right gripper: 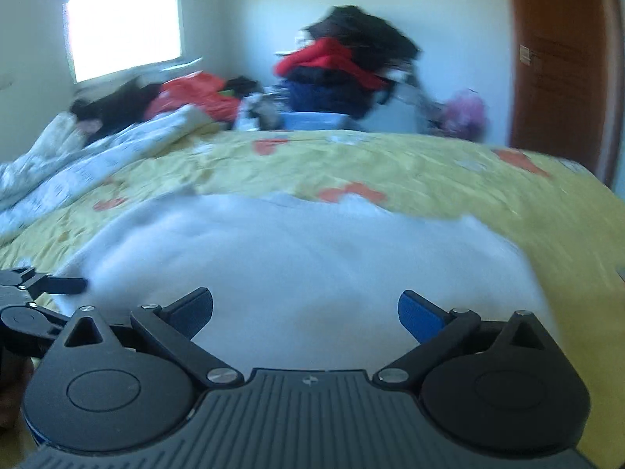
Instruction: Fold small clothes
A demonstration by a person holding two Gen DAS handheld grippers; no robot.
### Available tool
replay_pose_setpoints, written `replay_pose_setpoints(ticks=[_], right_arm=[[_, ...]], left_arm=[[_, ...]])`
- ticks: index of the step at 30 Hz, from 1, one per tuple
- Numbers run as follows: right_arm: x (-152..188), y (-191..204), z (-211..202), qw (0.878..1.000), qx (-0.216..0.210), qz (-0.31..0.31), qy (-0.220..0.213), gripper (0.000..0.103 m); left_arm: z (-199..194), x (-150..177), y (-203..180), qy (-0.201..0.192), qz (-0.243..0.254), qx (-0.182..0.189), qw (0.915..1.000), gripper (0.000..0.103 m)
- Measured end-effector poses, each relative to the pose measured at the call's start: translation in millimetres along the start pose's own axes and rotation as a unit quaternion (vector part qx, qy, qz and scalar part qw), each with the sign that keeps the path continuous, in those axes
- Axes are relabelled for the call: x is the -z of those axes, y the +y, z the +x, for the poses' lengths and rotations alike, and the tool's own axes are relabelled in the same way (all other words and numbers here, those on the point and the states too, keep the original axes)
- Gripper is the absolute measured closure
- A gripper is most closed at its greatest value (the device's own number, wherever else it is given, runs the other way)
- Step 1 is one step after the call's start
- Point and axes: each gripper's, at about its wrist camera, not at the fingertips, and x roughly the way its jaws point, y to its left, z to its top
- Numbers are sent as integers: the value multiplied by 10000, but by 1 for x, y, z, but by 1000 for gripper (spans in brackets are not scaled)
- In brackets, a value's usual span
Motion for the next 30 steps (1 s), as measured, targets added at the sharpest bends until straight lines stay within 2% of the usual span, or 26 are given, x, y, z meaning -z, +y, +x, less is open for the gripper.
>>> replay_pose_setpoints(ticks=[4,7,8,11,16,21,23,26,28,30], right_arm=[[-13,28,37,9983,-290,-464,212,0],[-8,42,67,9947,-196,-798,616,0],[-3,41,73,9946,-203,-801,634,1],[10,28,71,9970,-460,-525,327,2],[14,28,68,9977,-455,-468,156,2],[13,26,69,9978,-484,-439,142,2],[13,26,68,9978,-486,-437,141,2],[13,26,68,9978,-484,-438,139,2],[13,26,68,9978,-485,-437,138,2],[13,26,68,9978,-487,-433,136,2]], left_arm=[[1,-1,0,2,-3,-6,10000,0],[1,0,0,0,0,-6,10000,0],[1,0,0,-4,1,-8,10000,0],[0,0,0,-8,0,-3,10000,0],[-2,-1,0,-16,-37,-22,10000,0],[-37,-1,16,-333,-731,40,9968,0],[-48,3,31,-360,-1254,76,9914,0],[-48,11,58,-82,-2088,203,9777,0],[-41,15,76,129,-2683,395,9624,0],[-31,17,91,279,-3325,650,9404,0]])
